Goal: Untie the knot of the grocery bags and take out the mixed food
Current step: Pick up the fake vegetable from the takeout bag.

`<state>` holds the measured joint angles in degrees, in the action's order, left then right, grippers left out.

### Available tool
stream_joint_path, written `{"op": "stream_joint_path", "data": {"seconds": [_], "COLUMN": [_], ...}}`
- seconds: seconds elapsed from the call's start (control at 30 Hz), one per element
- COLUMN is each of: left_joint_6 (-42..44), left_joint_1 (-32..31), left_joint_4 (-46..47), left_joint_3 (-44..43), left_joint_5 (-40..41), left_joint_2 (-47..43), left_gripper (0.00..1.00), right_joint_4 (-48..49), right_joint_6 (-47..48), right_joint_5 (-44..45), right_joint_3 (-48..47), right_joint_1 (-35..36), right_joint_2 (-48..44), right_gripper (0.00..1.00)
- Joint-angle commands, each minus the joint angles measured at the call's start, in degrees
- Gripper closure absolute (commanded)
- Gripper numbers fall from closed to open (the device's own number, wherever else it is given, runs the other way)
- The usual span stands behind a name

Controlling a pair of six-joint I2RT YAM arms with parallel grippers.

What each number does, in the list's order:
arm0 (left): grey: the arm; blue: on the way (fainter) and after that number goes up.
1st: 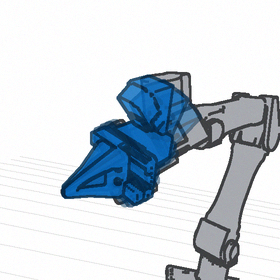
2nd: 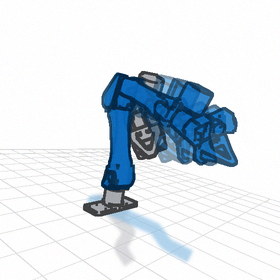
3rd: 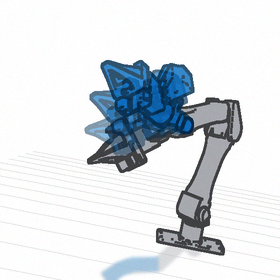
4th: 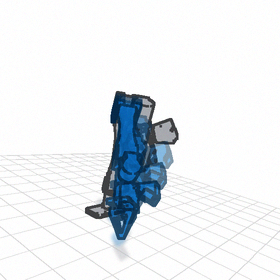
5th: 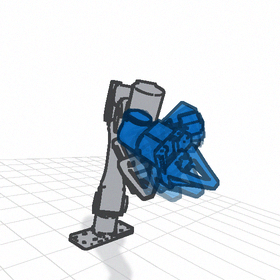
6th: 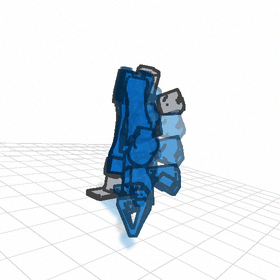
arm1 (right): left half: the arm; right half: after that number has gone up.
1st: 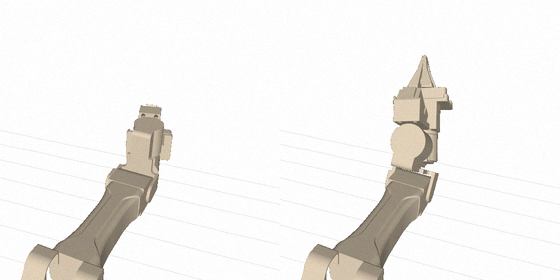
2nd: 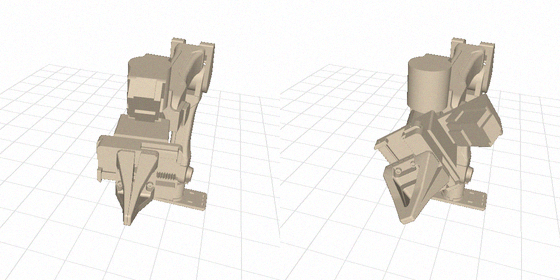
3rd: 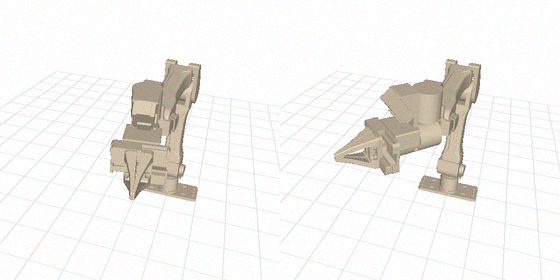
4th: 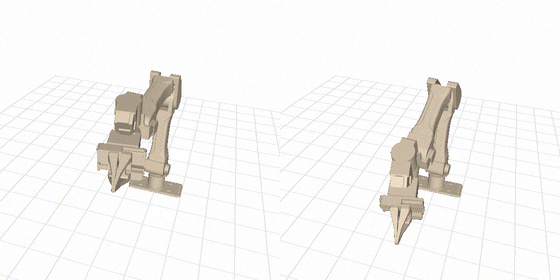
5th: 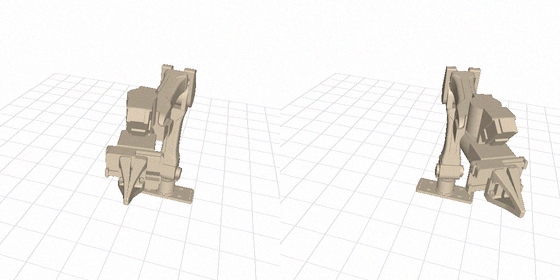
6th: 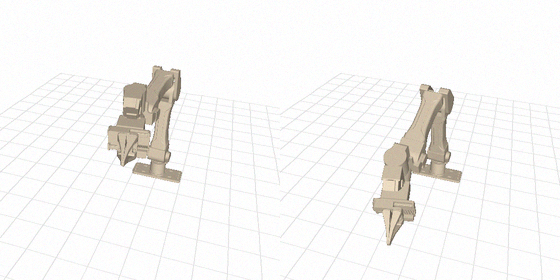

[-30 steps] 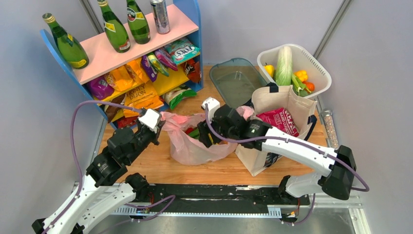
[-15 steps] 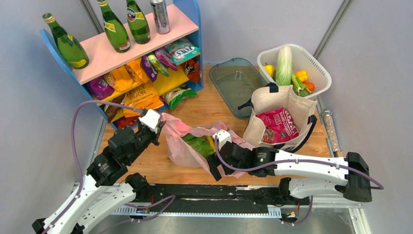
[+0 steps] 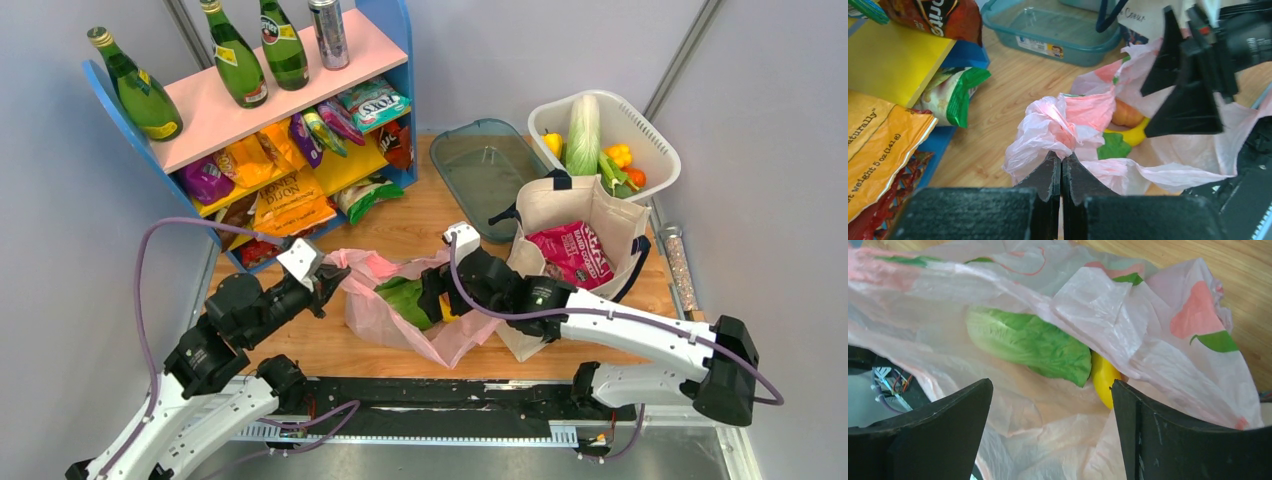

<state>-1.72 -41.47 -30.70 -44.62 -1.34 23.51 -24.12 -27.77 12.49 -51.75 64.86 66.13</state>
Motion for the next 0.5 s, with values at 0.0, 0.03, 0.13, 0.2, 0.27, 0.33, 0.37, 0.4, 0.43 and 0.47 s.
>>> {"op": "stream_joint_path", "data": {"seconds": [0.0,0.03,0.13,0.2,0.27,0.33,0.37,0.4,0.43,0.47], "left_joint_6": [-3.6,-3.7,-3.6,-3.4,-3.3,-3.3,-3.3,-3.3,-3.3,-3.3], "left_joint_1": [0.3,0.3,0.3,0.3,0.3,0.3,0.3,0.2,0.2,0.2], "left_joint_4": [-0.4,-0.5,-0.5,-0.3,-0.5,-0.6,-0.6,-0.5,-0.5,-0.5], "left_joint_3": [-0.8,-0.3,0.5,0.8,0.8,0.8,0.9,1.0,1.1,1.2], "left_joint_5": [-2.4,-2.0,-0.9,-0.9,-1.0,-1.0,-1.1,-1.1,-1.1,-1.2], "left_joint_2": [-3.3,-3.8,-5.1,-5.1,-4.7,-4.2,-4.1,-4.0,-4.0,-3.9], "left_gripper": [1.0,1.0,1.0,1.0,1.0,1.0,1.0,1.0,1.0,1.0], "right_joint_4": [6.8,7.5,11.9,15.5,18.9,21.6,23.0,23.5,25.4,26.0], "right_joint_6": [0.1,-0.2,-1.8,-3.1,-4.4,-4.9,-4.9,-4.9,-4.9,-4.8], "right_joint_5": [-2.7,-3.4,-4.9,-5.2,-5.3,-5.9,-6.3,-6.4,-6.5,-6.7], "right_joint_3": [-1.4,-1.5,-0.2,1.0,2.1,2.7,3.0,3.3,3.4,3.5], "right_joint_1": [-0.9,-0.9,-0.9,-0.9,-0.9,-0.9,-0.9,-0.9,-0.9,-0.9], "right_joint_2": [3.4,4.5,6.8,8.1,9.4,11.5,12.5,13.8,14.9,16.0], "right_gripper": [0.14,0.15,0.16,0.11,0.05,0.01,0.0,0.0,0.0,0.0]}}
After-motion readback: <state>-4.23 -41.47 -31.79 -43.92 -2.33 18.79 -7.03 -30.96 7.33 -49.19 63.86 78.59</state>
